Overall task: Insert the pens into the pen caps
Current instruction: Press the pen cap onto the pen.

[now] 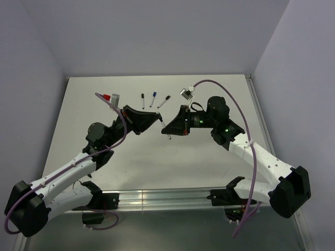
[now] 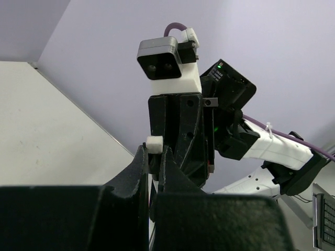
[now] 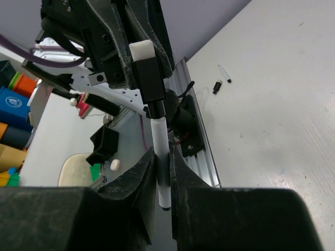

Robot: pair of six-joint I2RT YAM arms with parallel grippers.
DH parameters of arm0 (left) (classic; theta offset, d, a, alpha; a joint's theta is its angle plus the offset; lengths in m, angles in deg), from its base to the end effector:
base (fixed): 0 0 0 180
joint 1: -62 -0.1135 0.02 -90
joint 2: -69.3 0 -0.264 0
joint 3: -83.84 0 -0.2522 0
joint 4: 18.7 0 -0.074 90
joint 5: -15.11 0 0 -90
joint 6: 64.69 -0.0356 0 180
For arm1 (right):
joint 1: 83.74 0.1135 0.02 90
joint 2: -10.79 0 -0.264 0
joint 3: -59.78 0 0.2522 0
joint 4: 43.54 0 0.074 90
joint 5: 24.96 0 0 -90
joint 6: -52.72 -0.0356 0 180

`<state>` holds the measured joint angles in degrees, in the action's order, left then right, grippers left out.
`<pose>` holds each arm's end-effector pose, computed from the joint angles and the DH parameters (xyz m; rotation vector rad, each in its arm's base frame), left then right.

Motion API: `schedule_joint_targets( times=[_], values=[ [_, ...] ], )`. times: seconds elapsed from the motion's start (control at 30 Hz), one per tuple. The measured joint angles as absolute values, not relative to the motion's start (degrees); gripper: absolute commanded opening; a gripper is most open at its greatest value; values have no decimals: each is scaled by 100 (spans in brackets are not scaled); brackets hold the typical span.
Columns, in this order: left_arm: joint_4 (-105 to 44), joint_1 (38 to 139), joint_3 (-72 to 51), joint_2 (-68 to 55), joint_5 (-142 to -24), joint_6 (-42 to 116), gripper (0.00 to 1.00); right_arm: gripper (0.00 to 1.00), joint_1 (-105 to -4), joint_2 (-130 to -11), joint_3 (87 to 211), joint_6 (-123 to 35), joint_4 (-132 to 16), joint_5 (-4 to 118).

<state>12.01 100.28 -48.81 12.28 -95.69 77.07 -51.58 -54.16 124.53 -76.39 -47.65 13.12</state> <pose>0.1688 -0.1493 0.3311 0.1993 1.3790 -1.5611 0.2019 0.1600 0.3446 -0.6793 1.7857 1.6299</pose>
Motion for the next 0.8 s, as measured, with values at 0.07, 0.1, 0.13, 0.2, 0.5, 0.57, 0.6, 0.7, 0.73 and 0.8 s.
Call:
schedule_joint_targets(
  times=[0.07, 0.1, 0.13, 0.2, 0.5, 0.57, 0.6, 0.7, 0.73, 0.8],
  values=[
    [1255, 10069, -4881, 1272, -9539, 7712, 0, 0, -5199, -5416, 12453, -7716, -4649, 1181],
    [1244, 10093, -4879, 1294, -9525, 7705, 0, 0, -5210, -5416, 12453, -7735, -4616, 1128],
    [1216, 10113, -4877, 1314, -9495, 7696, 0, 0, -5212, -5416, 12453, -7733, -4614, 1106],
    [1124, 10181, -4862, 1329, -9370, 7664, 0, 0, -5217, -5416, 12453, -7709, -4636, 1102],
    [578, 10513, -4722, 1331, -8596, 7554, 0, 0, -5173, -5289, 12741, -7095, -5689, 1718],
    [446, 10616, -4663, 1303, -8380, 7554, 0, 0, -5105, -5235, 12842, -6916, -6002, 2002],
    [409, 10668, -4645, 1285, -8284, 7552, 0, 0, -5070, -5217, 12894, -6846, -6153, 2131],
    [254, 10799, -4543, 1202, -8024, 7548, 0, 0, -4893, -5195, 13091, -6583, -6675, 2645],
    [167, 10847, -4497, 1163, -7934, 7537, 0, 0, -4828, -5191, 13148, -6511, -6830, 2833],
    [60, 10926, -4429, 1089, -7810, 7513, 0, 0, -4725, -5191, 13231, -6393, -7090, 3165]
  ],
)
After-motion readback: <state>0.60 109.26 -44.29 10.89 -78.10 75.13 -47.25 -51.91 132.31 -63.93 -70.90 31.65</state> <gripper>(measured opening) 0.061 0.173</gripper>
